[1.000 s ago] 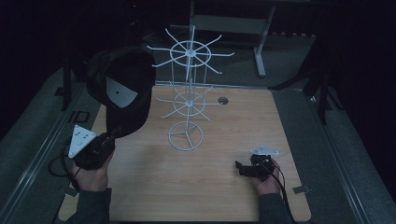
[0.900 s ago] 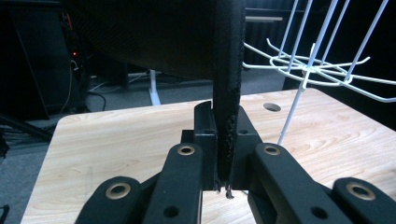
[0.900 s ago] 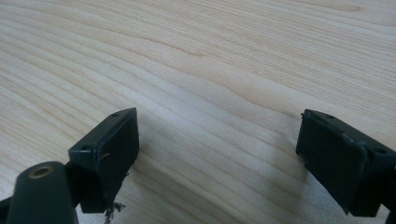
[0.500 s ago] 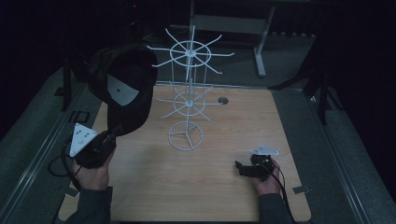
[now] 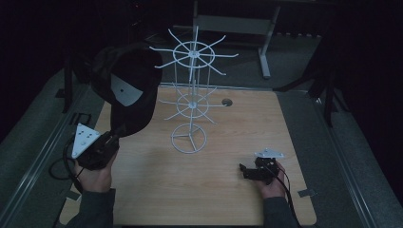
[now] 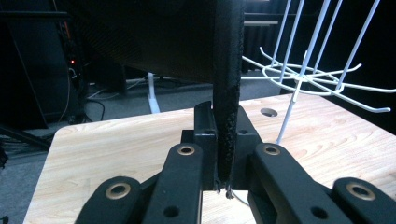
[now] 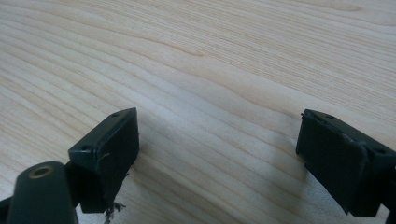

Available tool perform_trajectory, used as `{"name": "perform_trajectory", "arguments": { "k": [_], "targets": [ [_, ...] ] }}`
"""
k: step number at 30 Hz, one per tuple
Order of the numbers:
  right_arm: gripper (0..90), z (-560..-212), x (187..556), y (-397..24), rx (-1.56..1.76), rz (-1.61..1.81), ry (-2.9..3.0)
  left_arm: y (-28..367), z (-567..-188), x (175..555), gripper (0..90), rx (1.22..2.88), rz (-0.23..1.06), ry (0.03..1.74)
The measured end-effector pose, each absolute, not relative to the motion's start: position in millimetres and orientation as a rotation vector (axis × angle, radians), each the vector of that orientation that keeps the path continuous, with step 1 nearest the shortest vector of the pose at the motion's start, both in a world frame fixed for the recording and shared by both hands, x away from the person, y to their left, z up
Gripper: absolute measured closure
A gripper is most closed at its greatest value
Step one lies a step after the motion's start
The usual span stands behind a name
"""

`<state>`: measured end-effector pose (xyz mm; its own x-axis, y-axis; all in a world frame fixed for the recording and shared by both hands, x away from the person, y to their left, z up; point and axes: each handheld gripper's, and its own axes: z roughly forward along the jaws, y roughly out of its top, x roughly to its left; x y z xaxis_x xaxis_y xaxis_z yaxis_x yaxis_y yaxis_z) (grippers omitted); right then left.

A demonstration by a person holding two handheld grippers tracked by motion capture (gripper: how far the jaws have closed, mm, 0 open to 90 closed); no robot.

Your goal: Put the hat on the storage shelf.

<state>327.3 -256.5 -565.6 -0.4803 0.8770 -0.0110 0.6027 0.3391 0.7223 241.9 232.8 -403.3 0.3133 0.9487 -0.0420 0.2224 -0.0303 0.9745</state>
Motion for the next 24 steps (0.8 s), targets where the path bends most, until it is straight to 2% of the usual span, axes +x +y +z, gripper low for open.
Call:
{"name": "perform_trajectory", "arguments": {
  "k": [24],
  "targets": [
    [12.9,-565.6,327.3,-256.5,1.302,0.935,2.209,228.0,-398.9,240.1,85.9,1.501,0.854,1.099]
  ]
}}
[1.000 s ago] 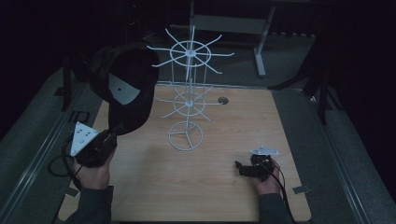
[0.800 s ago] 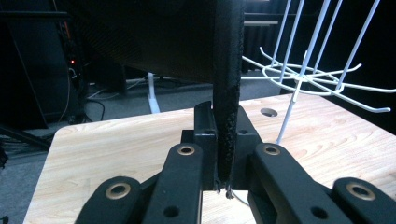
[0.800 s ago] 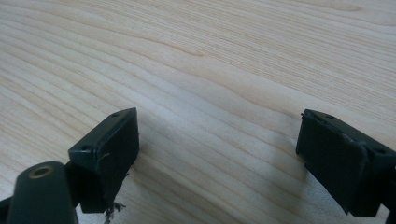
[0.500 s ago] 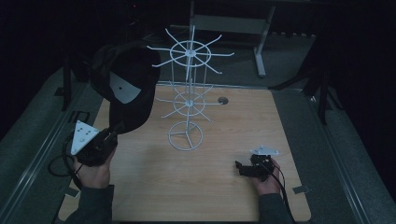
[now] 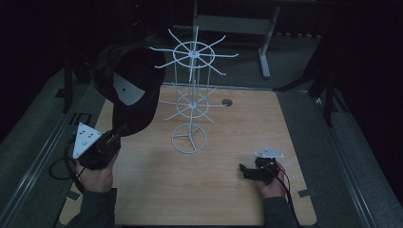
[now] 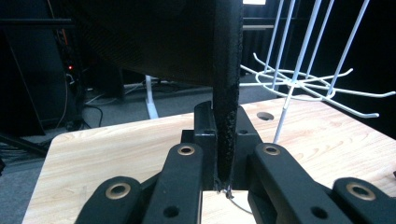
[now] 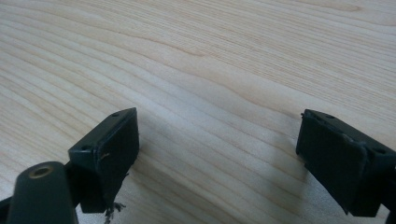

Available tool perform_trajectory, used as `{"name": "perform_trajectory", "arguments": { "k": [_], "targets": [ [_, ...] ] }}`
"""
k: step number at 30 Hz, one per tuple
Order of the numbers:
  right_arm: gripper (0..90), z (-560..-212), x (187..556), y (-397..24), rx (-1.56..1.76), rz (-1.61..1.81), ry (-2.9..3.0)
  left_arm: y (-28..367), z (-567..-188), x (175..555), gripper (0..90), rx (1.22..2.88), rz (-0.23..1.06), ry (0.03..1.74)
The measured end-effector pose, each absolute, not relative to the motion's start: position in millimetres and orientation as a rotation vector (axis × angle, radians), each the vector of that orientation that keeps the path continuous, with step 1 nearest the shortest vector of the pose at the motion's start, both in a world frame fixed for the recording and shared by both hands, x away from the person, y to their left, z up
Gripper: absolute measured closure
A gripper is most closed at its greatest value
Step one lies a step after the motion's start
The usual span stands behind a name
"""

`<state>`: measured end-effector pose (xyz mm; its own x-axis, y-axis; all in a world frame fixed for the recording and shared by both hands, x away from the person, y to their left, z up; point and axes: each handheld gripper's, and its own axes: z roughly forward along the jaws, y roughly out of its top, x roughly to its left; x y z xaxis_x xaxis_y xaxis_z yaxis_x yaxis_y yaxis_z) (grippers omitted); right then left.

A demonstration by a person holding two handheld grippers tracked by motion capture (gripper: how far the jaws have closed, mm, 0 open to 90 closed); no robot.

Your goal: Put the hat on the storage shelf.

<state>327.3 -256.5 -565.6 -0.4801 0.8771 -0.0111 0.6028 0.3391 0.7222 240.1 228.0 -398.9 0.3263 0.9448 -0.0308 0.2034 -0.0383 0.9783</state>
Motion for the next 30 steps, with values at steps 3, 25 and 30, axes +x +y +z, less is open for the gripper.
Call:
{"name": "perform_trajectory", "arguments": {
  "k": [3,25,30],
  "targets": [
    [12.9,-565.6,327.3,-256.5,1.302,0.935,2.209,227.6,-398.7,239.8,86.0,1.502,0.855,1.093],
    [12.9,-565.6,327.3,-256.5,1.302,0.934,2.209,222.8,-398.6,236.5,85.9,1.509,0.86,1.063],
    [12.9,-565.6,327.3,-256.5,1.302,0.934,2.209,222.3,-398.5,235.4,85.9,1.511,0.86,1.059]
  ]
}}
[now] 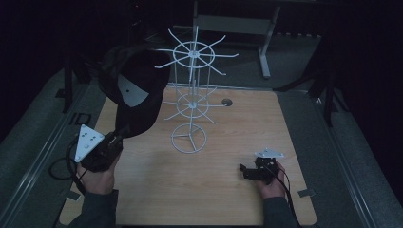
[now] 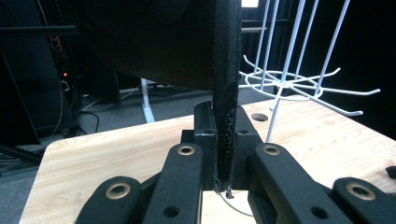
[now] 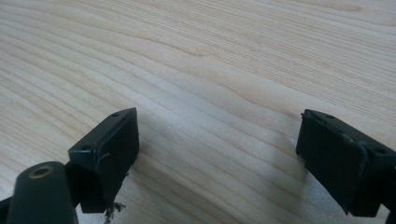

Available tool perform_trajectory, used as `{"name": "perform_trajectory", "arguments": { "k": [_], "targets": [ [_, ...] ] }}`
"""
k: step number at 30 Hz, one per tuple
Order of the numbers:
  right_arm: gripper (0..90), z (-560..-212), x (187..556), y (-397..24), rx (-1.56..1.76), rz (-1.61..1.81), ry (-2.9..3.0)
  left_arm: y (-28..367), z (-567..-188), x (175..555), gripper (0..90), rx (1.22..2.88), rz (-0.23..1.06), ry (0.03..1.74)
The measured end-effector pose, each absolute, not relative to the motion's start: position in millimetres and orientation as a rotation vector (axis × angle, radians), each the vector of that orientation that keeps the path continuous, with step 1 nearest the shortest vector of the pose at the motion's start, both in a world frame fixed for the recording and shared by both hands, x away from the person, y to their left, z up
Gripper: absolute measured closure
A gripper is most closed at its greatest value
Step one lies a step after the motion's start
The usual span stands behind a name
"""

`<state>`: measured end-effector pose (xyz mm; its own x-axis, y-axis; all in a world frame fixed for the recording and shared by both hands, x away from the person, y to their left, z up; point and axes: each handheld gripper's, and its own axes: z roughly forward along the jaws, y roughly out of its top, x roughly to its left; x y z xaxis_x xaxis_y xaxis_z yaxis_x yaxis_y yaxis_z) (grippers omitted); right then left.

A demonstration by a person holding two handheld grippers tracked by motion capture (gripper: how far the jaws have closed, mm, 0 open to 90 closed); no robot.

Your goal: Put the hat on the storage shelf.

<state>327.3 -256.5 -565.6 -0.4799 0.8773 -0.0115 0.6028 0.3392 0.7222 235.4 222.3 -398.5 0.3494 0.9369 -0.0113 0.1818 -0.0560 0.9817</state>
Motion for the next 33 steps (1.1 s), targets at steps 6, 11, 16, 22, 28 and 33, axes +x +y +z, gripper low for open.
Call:
{"name": "perform_trajectory", "arguments": {
  "k": [6,11,16,22,28,33],
  "targets": [
    [12.9,-566,327,-256,1.302,0.934,2.21,222,-400,234,85.9,1.508,0.862,1.055],
    [12.9,-566,327,-257,1.301,0.933,2.21,221,-401,233,85.9,1.516,0.863,1.049],
    [12.9,-566,327,-256,1.303,0.934,2.209,219,-403,233,85.9,1.522,0.862,1.043],
    [12.9,-566,327,-256,1.302,0.934,2.209,215,-404,231,85.9,1.54,0.882,1.015],
    [12.9,-566,327,-257,1.302,0.933,2.209,214,-404,231,85.9,1.55,0.882,1.007],
    [12.9,-566,327,-257,1.302,0.933,2.21,211,-407,233,85.8,1.58,0.882,0.998]
  ]
}}
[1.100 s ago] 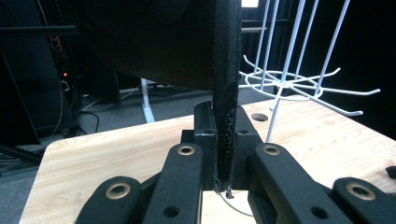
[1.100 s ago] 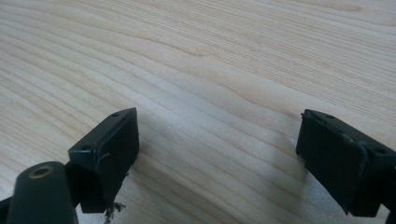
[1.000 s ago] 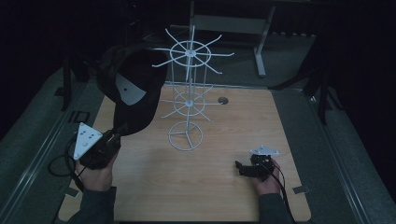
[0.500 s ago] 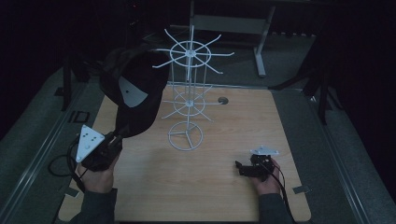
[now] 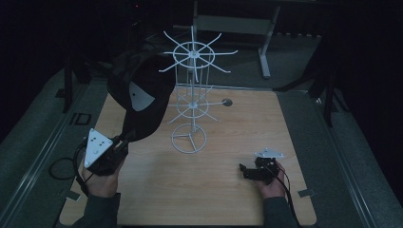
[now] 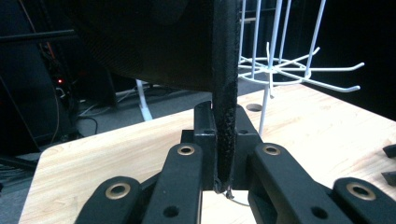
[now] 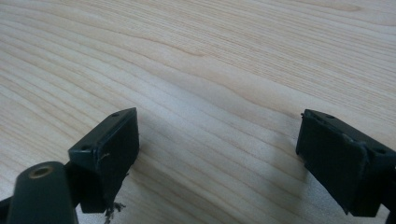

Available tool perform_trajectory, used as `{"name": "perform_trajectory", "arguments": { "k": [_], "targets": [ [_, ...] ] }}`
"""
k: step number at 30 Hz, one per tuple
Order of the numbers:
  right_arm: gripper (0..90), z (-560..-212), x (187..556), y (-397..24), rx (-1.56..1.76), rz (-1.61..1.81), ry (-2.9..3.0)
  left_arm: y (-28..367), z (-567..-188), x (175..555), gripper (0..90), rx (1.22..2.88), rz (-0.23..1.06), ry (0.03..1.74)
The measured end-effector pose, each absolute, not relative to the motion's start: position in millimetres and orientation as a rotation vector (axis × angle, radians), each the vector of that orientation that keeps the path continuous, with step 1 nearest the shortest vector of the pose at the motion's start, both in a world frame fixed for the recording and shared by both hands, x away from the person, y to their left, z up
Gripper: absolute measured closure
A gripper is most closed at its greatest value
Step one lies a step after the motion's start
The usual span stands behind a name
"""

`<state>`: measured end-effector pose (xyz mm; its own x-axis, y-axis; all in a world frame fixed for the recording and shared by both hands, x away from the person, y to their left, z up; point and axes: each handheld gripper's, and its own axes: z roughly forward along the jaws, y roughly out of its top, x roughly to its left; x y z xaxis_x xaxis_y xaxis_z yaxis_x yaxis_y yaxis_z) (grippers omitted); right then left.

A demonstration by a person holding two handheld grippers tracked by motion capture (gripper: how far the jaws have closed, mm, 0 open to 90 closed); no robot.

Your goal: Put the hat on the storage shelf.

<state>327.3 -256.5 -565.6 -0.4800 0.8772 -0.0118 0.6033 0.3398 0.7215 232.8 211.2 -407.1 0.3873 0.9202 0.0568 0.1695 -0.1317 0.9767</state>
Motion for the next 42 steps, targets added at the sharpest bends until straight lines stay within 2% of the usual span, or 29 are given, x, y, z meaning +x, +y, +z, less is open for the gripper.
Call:
{"name": "perform_trajectory", "arguments": {
  "k": [18,21,27,35,42],
  "targets": [
    [12.9,-565.7,327.4,-256.5,1.302,0.934,2.209,210.6,-412.7,237.5,82.2,1.619,0.865,0.997],
    [12.9,-565.7,327.4,-256.5,1.301,0.933,2.209,210.6,-412.7,237.8,77.1,1.616,0.849,0.99],
    [12.9,-565.6,327.3,-256.4,1.303,0.933,2.208,212.1,-412.8,239.6,58.8,1.594,0.817,1.005],
    [12.9,-565.6,327.3,-256.4,1.303,0.934,2.209,213.8,-412.7,241.2,46.4,1.582,0.78,1.016],
    [12.9,-565.6,327.3,-256.4,1.304,0.934,2.208,212.8,-410.6,241.6,28.5,1.569,0.751,1.018]
  ]
}}
